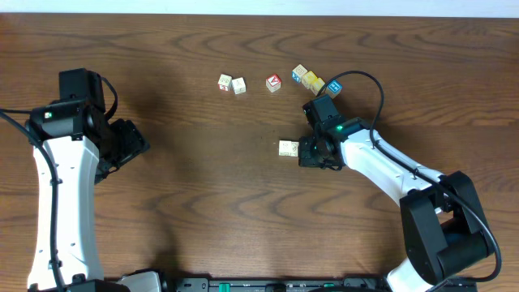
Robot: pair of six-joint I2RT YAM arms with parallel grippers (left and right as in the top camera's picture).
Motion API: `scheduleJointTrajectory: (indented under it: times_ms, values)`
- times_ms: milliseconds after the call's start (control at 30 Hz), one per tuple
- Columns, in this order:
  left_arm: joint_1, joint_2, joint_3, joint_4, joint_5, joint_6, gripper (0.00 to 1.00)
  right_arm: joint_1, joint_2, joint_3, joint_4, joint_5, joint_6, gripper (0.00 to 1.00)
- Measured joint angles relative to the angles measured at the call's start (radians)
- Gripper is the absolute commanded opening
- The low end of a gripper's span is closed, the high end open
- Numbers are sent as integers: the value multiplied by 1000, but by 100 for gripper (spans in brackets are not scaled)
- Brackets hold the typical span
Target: Lift 3 blocks
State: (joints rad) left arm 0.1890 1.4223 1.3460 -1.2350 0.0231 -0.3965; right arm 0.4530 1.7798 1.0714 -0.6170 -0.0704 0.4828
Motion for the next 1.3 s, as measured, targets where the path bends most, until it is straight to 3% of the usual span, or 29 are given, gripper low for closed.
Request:
scheduleJointTrajectory:
  times_ms: [967, 1300]
  values:
    - [0, 0, 0, 0, 0, 0, 77, 0, 0, 0, 16, 0, 0, 1]
    - [0, 0, 0, 0, 0, 0, 77, -6, -42, 101, -169, -4, -10, 2]
